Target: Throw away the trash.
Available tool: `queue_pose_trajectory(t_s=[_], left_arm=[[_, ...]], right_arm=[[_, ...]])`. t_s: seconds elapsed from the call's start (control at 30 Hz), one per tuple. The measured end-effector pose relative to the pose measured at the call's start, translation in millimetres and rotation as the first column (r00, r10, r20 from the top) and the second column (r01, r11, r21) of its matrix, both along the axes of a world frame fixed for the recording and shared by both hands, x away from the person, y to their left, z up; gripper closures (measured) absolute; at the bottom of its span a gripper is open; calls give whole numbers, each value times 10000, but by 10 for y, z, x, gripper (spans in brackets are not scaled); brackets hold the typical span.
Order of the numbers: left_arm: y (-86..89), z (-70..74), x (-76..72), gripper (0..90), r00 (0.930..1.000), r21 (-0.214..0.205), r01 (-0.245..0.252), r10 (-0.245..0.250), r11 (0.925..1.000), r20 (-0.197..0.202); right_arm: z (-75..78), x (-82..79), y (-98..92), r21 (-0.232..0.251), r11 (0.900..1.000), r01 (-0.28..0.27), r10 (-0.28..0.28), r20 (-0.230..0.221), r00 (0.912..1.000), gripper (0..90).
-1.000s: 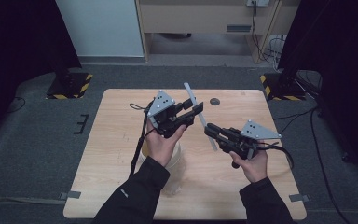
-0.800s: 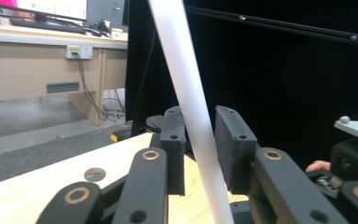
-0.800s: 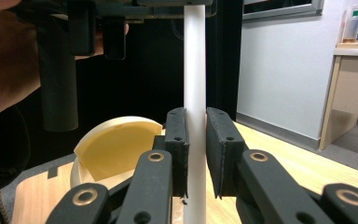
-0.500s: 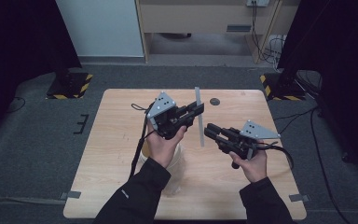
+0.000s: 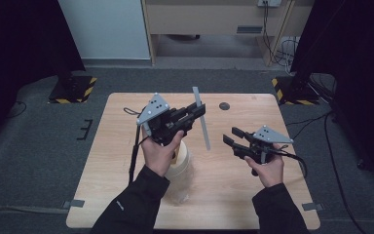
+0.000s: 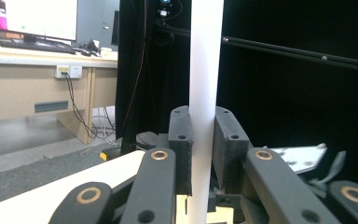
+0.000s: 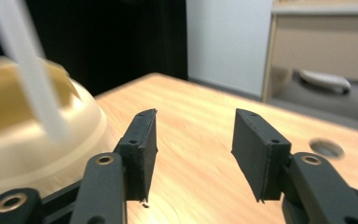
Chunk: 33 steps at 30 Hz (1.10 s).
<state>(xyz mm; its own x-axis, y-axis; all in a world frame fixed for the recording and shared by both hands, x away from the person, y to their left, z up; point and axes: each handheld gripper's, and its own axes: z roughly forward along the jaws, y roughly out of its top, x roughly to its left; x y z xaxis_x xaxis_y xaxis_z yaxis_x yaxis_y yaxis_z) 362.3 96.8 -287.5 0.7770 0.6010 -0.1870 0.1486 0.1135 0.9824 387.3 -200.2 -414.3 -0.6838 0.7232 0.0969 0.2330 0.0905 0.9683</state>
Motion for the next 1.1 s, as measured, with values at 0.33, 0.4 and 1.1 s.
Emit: queue_pose_trajectory(t_s=[0.33, 0.4, 1.1], left_arm=[[404, 167, -167, 789, 9984, -652, -281, 313, 9975, 476], [449, 186, -186, 789, 9979, -712, -319, 358, 9970, 535], [1444, 61, -435, 789, 9792, -630, -1912, 1948, 9795, 571]], right_arm=[[-342, 103, -126, -1079, 9923, 604, -712, -995, 9925, 383], [-397, 116, -140, -1277, 9897, 643, -790, -1131, 9904, 378], [-587, 151, -199, -2126, 9745, 715, -1095, -1723, 9789, 348]])
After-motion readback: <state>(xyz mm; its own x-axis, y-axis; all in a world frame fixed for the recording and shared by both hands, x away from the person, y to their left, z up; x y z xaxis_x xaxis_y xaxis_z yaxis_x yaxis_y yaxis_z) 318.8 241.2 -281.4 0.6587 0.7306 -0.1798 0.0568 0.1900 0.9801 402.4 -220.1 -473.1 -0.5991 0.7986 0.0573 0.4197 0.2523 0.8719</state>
